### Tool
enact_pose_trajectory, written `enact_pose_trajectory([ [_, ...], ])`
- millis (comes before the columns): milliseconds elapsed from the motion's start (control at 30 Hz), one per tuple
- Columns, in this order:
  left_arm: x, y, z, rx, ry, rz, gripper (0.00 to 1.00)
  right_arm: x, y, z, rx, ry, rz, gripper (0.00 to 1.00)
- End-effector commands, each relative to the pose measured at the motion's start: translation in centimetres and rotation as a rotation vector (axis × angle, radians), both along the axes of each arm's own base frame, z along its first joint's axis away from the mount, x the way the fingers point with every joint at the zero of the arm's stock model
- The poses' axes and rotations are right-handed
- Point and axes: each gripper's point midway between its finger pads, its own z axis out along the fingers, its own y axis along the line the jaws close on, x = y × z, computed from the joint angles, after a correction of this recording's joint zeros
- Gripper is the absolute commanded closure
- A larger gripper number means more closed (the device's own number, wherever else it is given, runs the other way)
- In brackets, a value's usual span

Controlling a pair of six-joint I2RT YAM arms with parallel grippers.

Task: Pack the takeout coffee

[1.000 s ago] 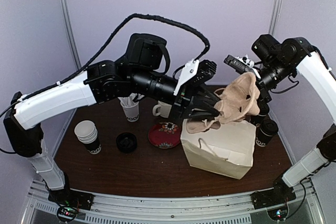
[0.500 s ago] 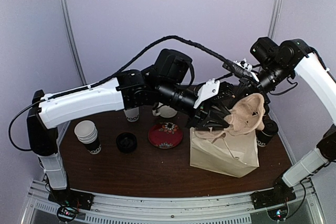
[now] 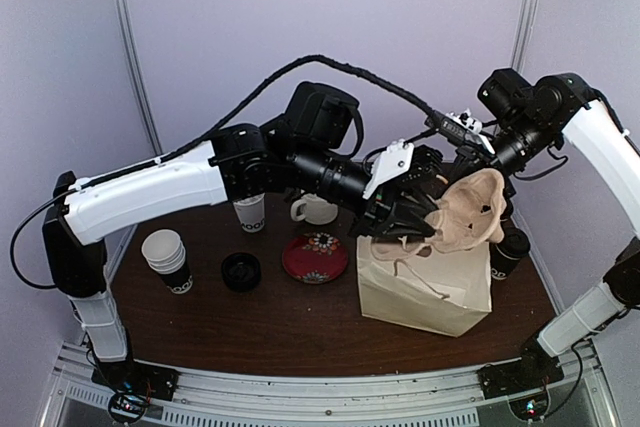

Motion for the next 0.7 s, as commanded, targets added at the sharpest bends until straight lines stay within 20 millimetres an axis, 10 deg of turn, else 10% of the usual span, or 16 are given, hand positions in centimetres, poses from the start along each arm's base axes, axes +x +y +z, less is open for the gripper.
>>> enact_pose_trajectory([
  [0,-0.8,0.8,4.2,-0.123,-0.072,-0.032,0.73,-0.5,0.3,1.3,0.04,-0.02,0.026,1.0],
  [667,2.3,-0.7,-6.1,0.07,-0.266,0.053,0.74,-0.4,0.6,1.4,0.047,0.003,0.04,1.0],
])
